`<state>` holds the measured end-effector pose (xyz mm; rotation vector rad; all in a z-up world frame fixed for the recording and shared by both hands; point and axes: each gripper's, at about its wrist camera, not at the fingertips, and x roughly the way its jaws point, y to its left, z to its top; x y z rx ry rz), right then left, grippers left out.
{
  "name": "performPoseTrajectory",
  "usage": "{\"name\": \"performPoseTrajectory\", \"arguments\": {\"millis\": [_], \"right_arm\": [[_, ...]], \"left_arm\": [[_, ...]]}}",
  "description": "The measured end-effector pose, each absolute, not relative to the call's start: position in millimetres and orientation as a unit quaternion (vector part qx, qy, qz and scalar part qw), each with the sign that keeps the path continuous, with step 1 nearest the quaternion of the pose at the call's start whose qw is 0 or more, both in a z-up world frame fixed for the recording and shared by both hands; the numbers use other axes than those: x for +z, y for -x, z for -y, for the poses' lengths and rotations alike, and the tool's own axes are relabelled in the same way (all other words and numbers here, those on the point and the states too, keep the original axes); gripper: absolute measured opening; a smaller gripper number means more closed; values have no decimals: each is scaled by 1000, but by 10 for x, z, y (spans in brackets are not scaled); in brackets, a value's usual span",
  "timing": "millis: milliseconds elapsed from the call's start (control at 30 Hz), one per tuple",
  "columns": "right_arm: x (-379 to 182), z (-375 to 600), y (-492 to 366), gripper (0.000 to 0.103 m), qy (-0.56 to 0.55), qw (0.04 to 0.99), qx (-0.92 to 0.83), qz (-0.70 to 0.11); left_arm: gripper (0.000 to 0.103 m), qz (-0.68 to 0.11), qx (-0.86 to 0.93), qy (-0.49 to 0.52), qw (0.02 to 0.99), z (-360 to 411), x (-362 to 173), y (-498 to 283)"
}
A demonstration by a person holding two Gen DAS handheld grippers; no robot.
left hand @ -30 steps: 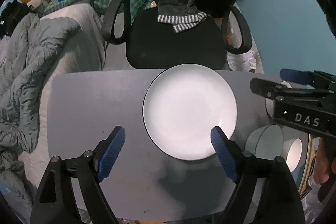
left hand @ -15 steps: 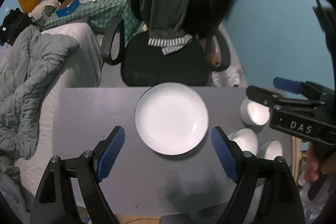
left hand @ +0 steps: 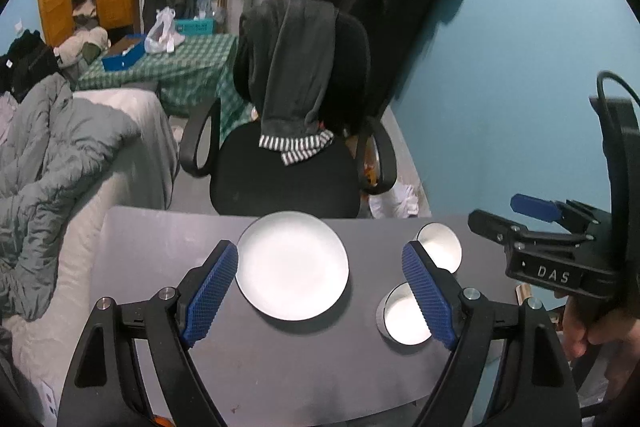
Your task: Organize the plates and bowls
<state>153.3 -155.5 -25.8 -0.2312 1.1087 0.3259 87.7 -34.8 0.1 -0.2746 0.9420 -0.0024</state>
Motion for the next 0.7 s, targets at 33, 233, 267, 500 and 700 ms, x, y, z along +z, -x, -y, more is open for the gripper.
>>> {"name": "performPoseTrajectory", "arguments": {"millis": [33,233,267,500,700], "right_arm": [[-223,1578,-1502,75,111,835,149,-518],[-41,1709,-1325,75,100,845,139,-507],[-18,1725,-1306,75,97,847,138,-505],[103,1879,-1169,75,78,859,119,-492],[131,2053,-1061,75,62,862,93,-494]], "left_arm": [[85,-450,-2,129,883,357,29,-864],[85,-435,-9,105,894,416,193,-780],[85,-434,-11,104,895,430,216,-752],[85,-430,-39,87,898,594,277,-738],[85,-429,-73,71,897,805,295,-774]]}}
